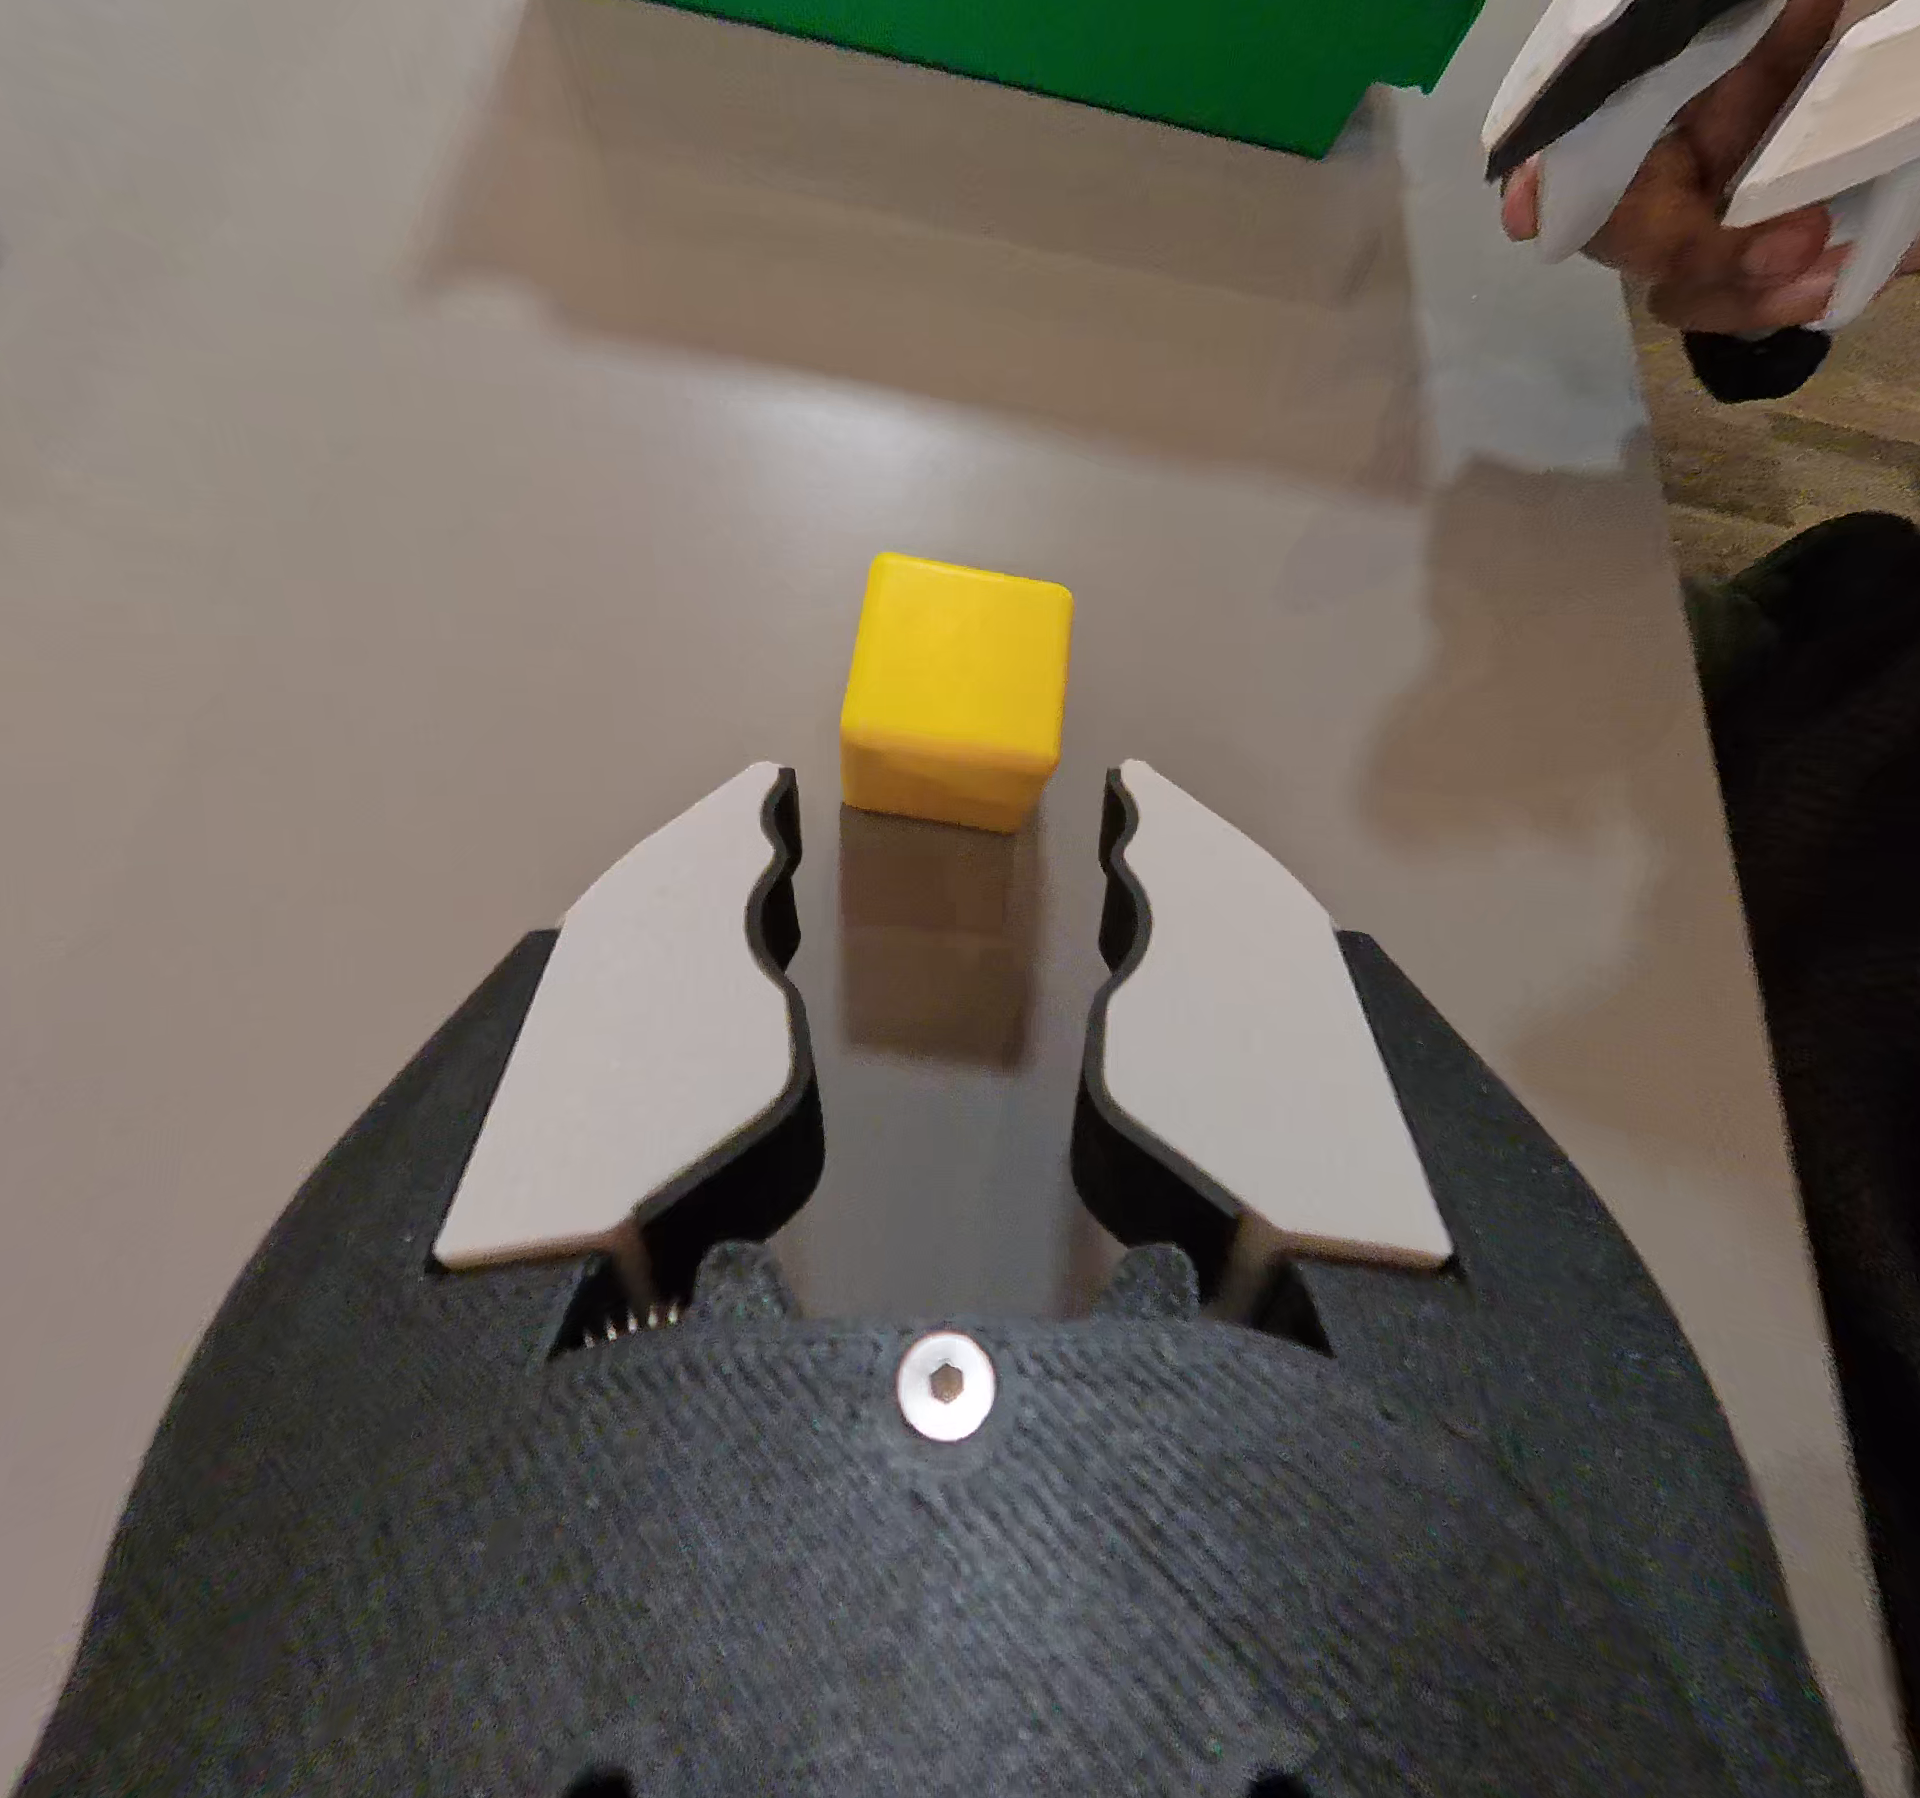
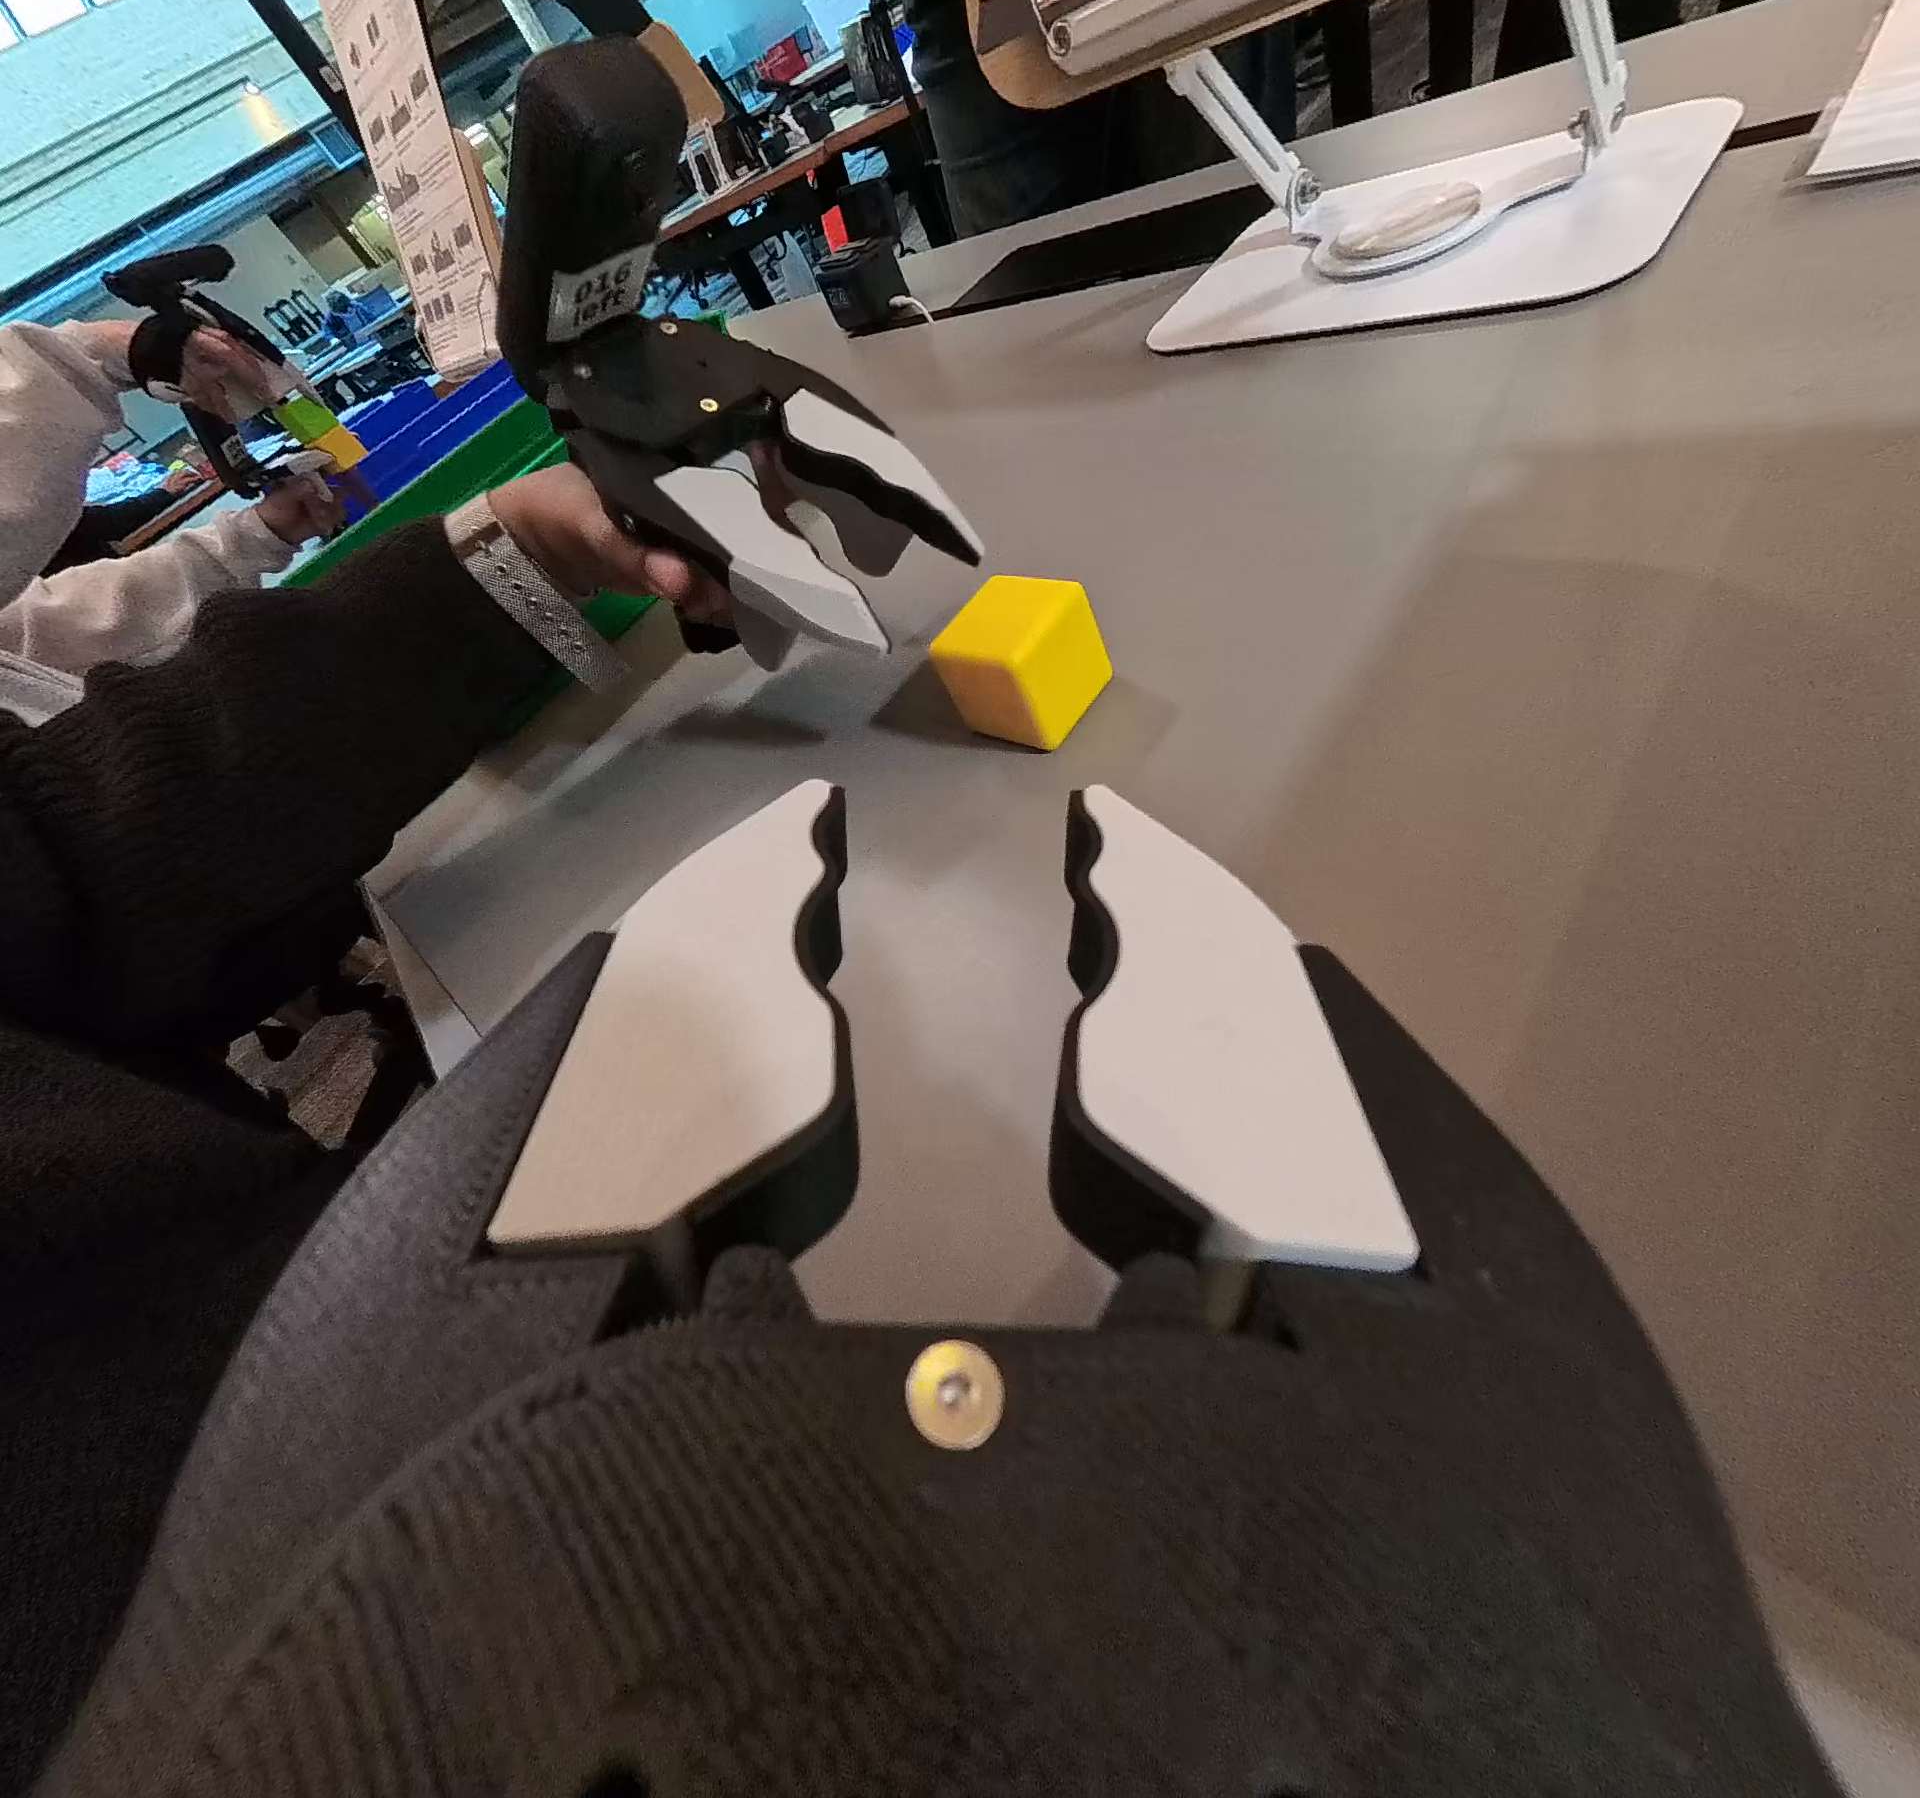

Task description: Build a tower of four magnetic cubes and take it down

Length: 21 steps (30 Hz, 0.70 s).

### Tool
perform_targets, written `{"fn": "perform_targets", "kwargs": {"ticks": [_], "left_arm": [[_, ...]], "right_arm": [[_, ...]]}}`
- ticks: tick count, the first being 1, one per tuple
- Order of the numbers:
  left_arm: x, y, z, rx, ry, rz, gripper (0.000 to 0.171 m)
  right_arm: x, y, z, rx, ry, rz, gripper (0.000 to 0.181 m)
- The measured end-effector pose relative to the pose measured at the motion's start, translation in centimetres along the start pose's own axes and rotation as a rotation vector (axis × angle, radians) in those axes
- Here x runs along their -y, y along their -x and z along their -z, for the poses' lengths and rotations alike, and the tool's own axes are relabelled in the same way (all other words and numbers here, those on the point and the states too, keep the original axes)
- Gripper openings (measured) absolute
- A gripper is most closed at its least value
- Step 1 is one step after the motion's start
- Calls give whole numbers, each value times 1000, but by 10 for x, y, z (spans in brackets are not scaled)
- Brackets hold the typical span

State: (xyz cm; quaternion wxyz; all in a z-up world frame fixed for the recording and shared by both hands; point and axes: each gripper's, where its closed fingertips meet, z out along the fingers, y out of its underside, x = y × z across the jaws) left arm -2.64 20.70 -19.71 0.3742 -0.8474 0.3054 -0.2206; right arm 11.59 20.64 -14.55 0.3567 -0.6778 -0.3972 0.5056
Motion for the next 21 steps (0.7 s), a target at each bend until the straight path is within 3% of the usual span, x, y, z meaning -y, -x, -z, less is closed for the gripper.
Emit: {"fn": "perform_targets", "kwargs": {"ticks": [8, 11, 15, 18, 21], "left_arm": [[18, -2, 51, 58, -109, 110, 59], [26, 23, 91, 283, -156, 212, 50], [-6, 63, 168, 667, -94, 412, 48], [-30, 75, 236, 832, -161, 516, 49], [-72, 82, 297, 978, -203, 628, 50]], "right_arm": [[1, 13, -17, 66, 27, 29, 41], [1, 20, -27, 100, 42, 42, 41], [0, 30, -41, 148, 66, 62, 41], [-1, 37, -52, 181, 83, 81, 41], [-3, 44, -61, 215, 105, 90, 41]]}}
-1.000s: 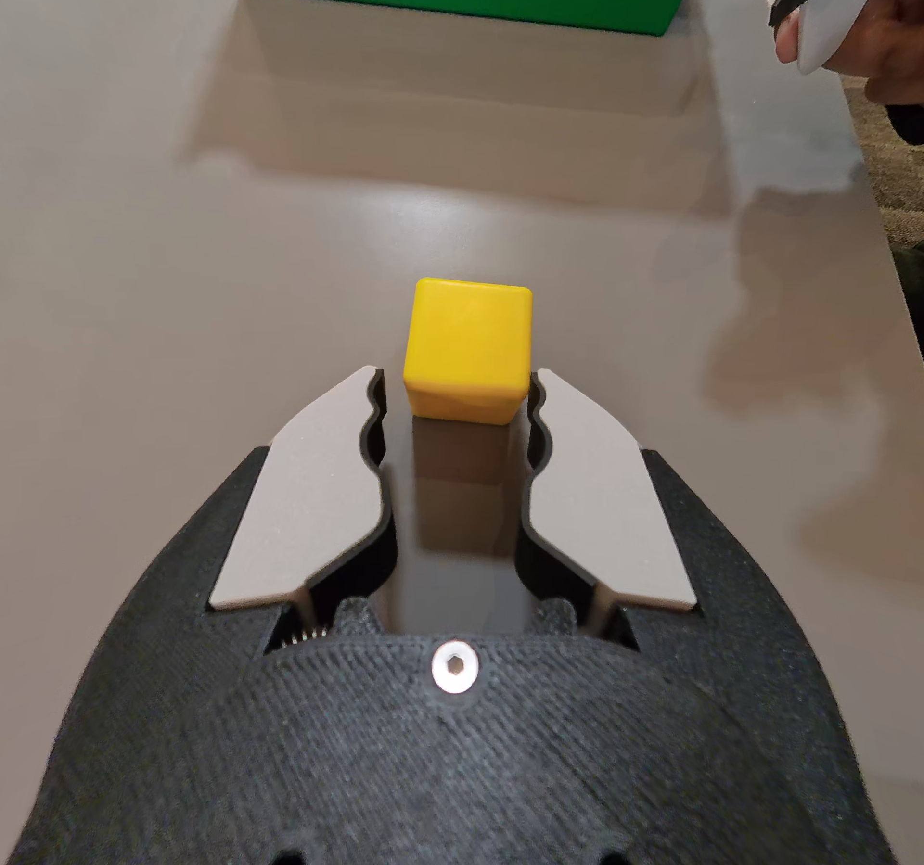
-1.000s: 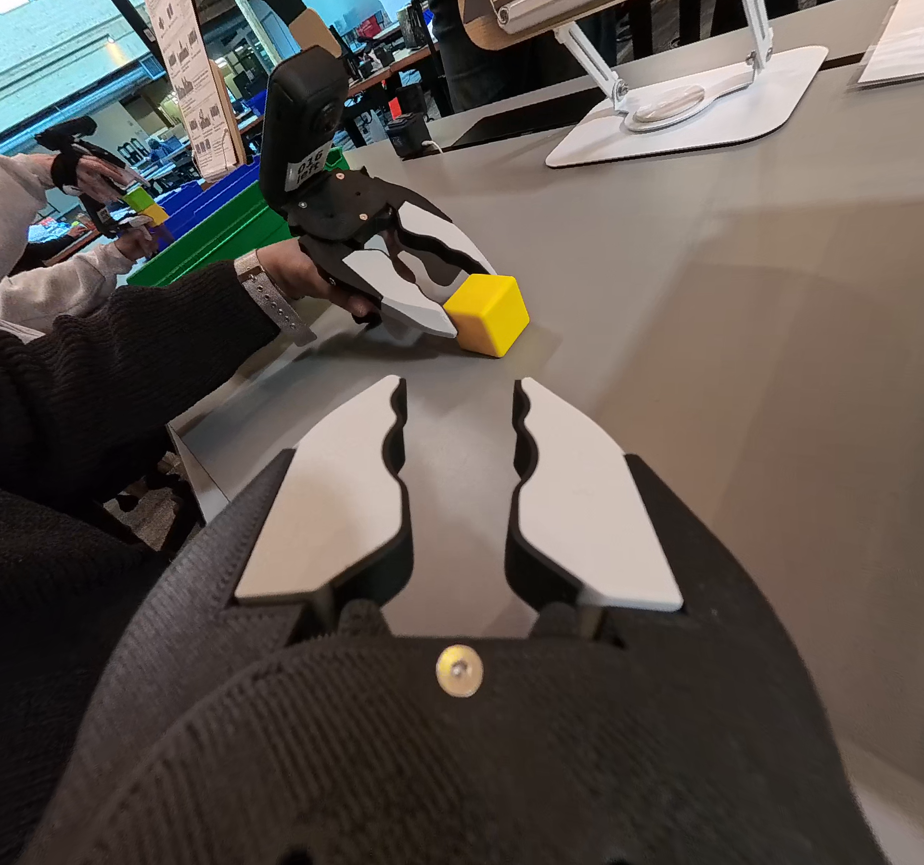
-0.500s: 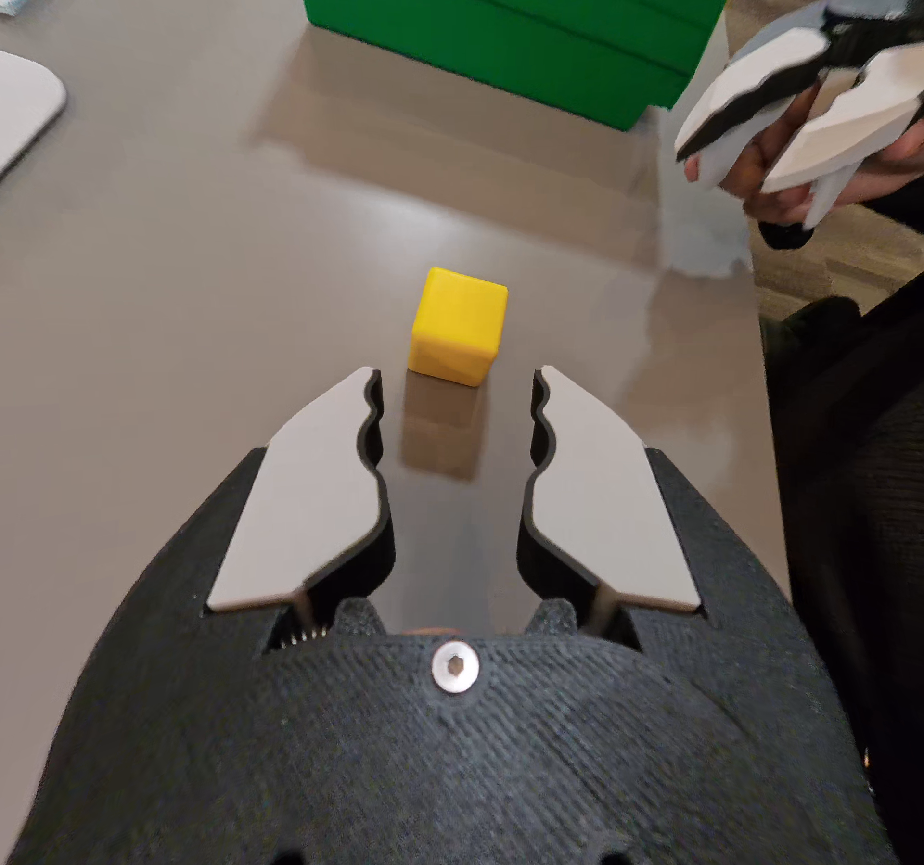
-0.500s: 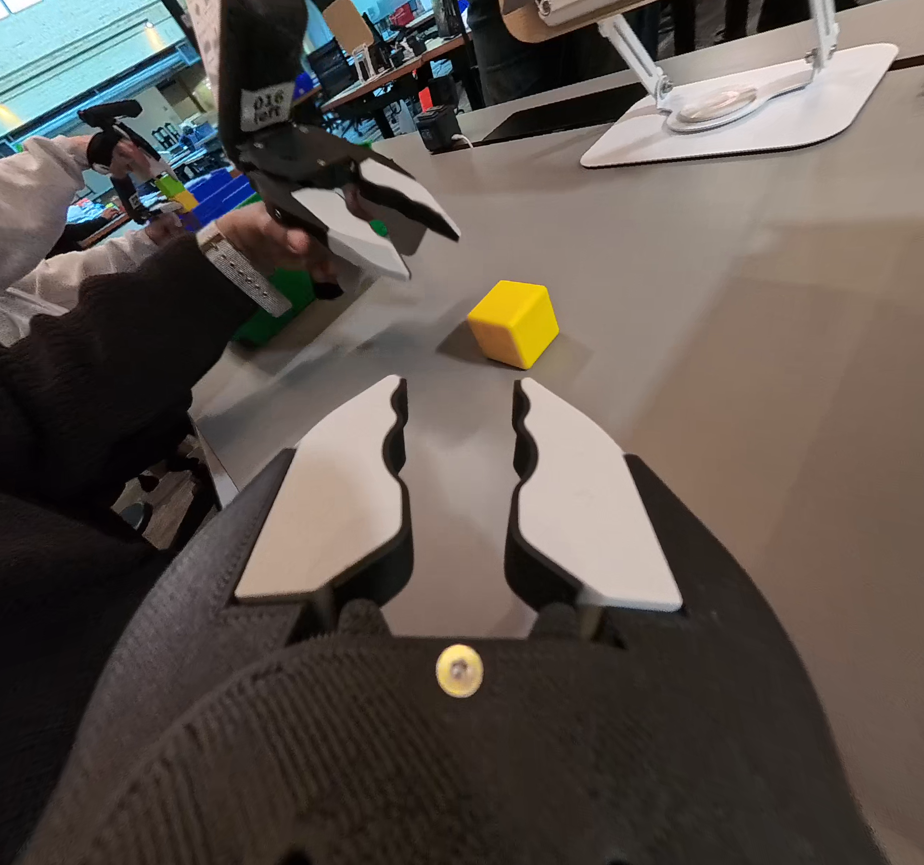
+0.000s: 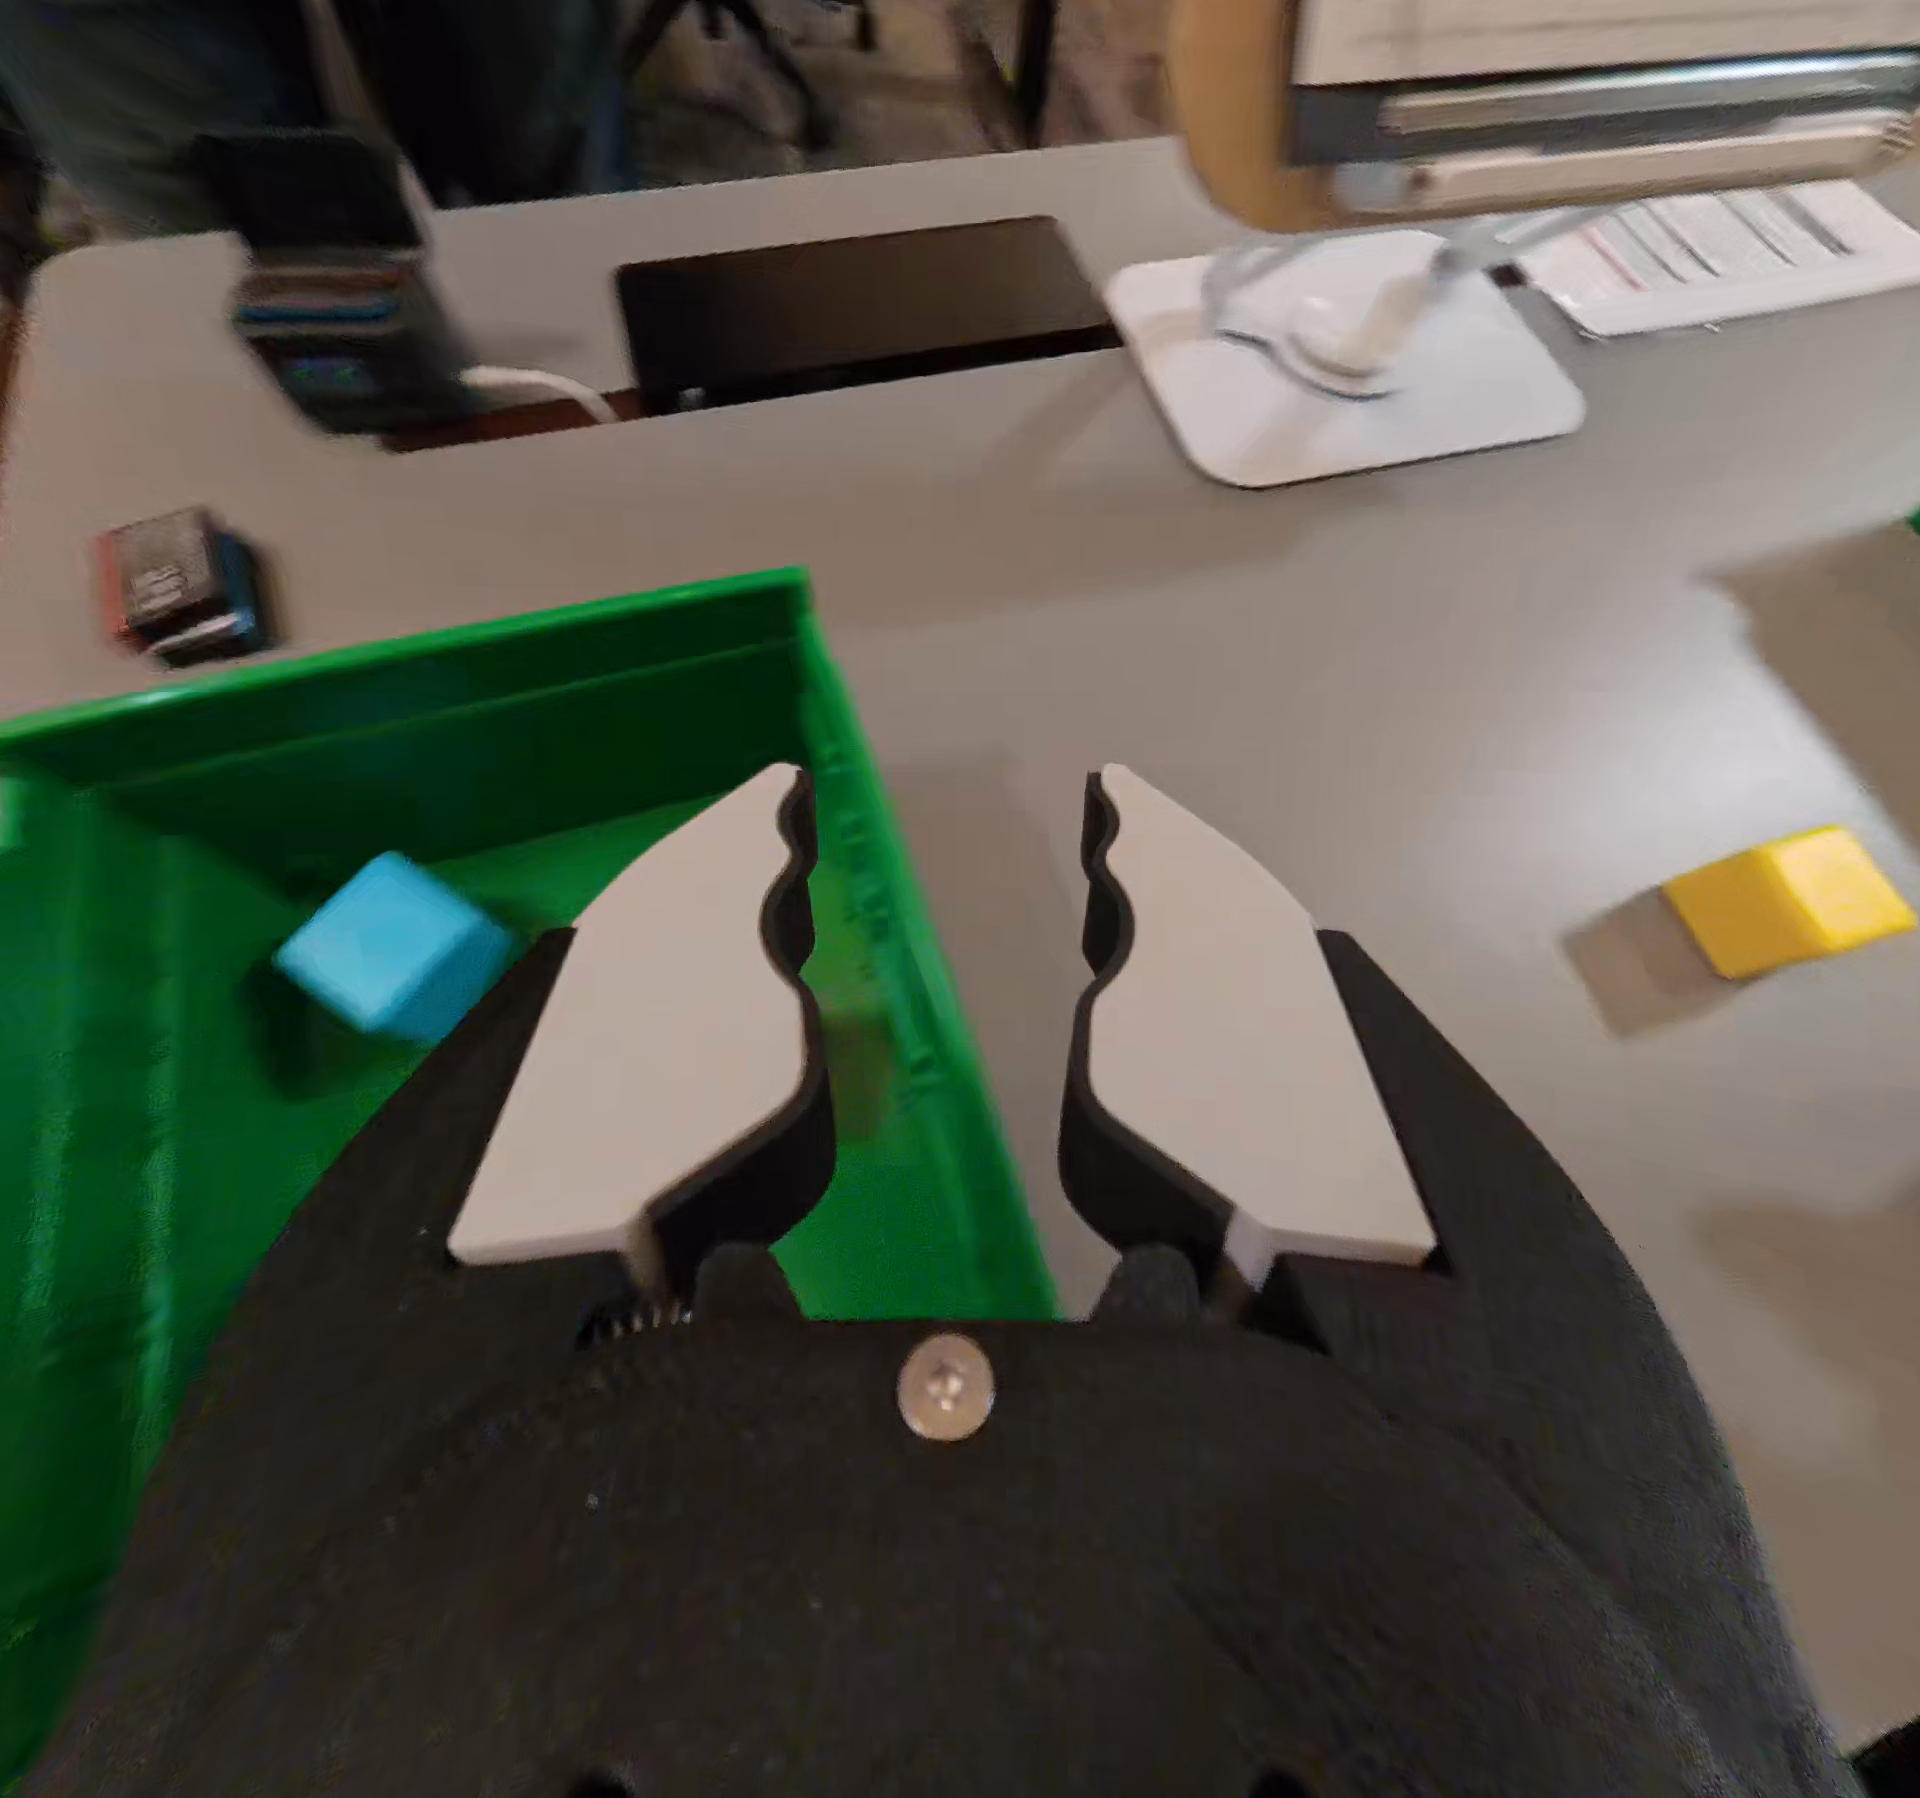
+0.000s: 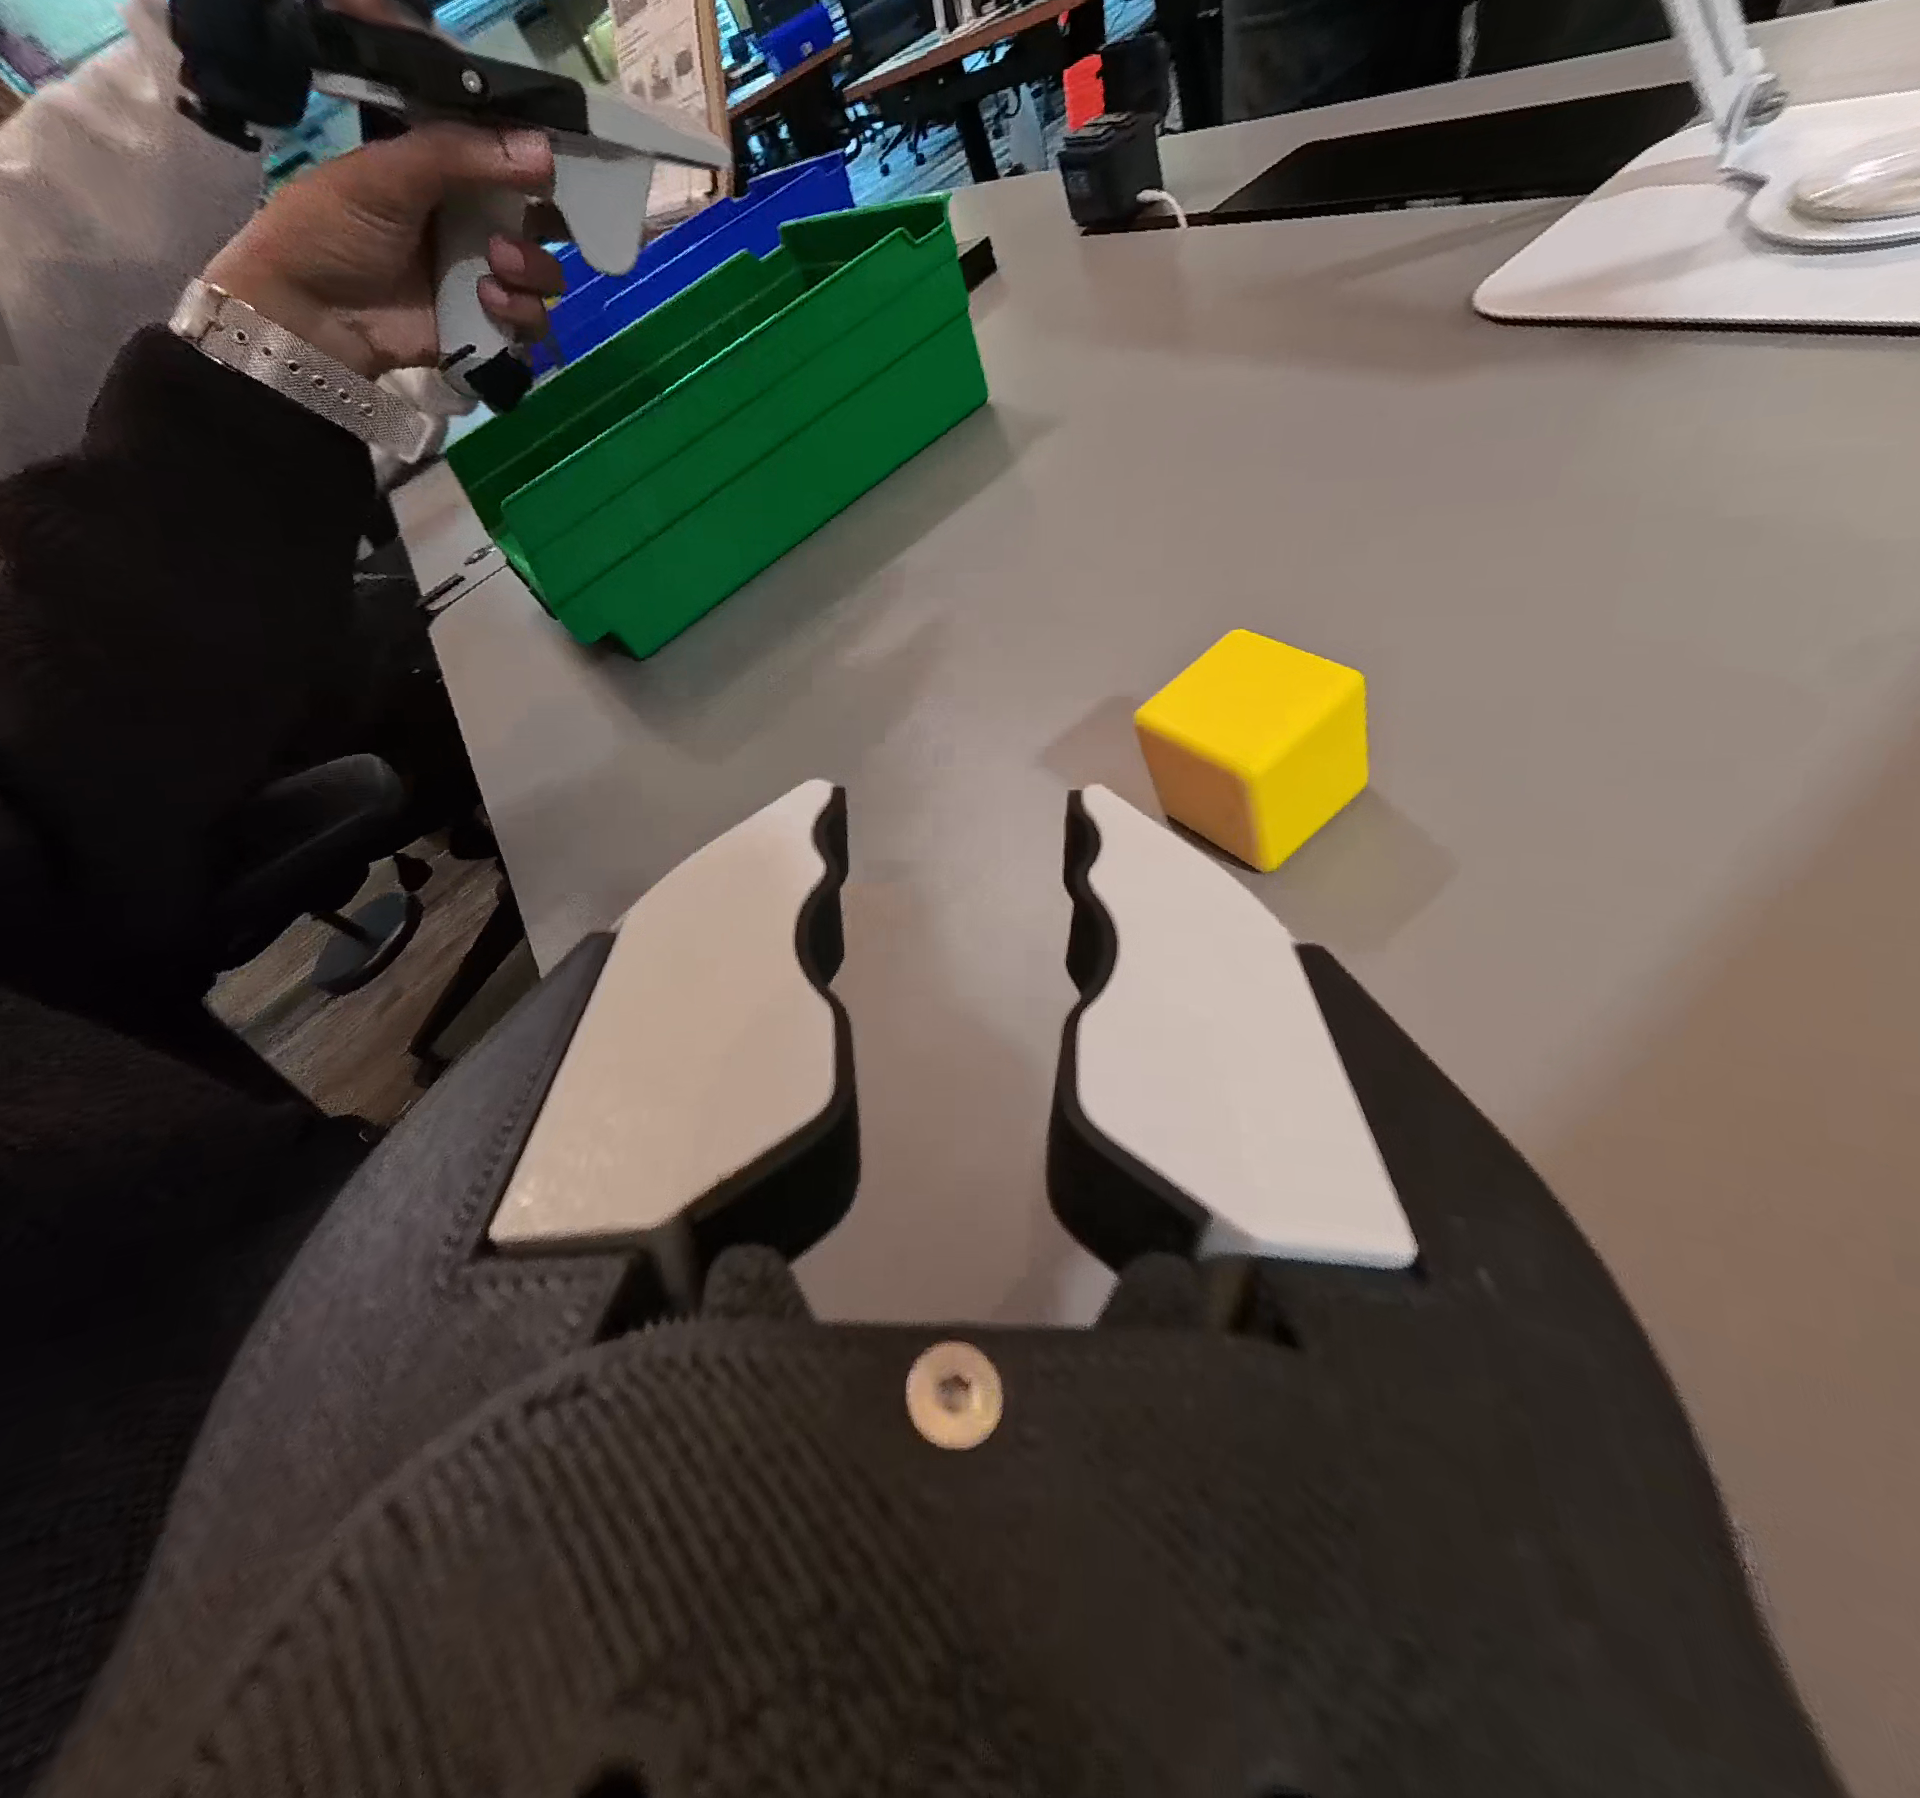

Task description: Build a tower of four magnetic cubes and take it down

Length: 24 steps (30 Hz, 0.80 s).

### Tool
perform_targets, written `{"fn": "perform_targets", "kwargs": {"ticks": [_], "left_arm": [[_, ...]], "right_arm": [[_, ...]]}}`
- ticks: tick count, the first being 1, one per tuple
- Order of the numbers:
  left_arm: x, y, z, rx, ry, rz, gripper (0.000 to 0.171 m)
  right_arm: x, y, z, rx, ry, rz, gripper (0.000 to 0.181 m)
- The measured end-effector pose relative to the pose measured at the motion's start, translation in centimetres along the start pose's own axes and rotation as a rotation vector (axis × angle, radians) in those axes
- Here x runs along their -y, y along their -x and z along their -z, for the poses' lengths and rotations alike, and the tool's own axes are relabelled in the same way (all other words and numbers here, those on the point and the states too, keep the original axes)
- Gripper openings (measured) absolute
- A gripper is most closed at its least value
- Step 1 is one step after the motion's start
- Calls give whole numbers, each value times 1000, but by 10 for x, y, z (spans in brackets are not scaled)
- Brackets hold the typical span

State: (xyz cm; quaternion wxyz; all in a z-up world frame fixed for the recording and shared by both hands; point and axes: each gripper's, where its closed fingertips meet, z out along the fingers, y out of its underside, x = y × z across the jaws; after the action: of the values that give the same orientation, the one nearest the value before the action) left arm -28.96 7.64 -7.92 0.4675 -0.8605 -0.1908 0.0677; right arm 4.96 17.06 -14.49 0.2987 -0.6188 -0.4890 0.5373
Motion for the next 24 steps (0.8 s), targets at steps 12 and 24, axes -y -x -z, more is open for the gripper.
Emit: {"fn": "perform_targets", "kwargs": {"ticks": [12, 24], "left_arm": [[-79, 49, -10, -158, 137, 21, 64], [-125, 69, -41, -30, 347, -123, 65]], "right_arm": [[0, 3, -9, 34, 10, -17, 41], [2, -2, 6, 5, -20, -44, 41]]}}
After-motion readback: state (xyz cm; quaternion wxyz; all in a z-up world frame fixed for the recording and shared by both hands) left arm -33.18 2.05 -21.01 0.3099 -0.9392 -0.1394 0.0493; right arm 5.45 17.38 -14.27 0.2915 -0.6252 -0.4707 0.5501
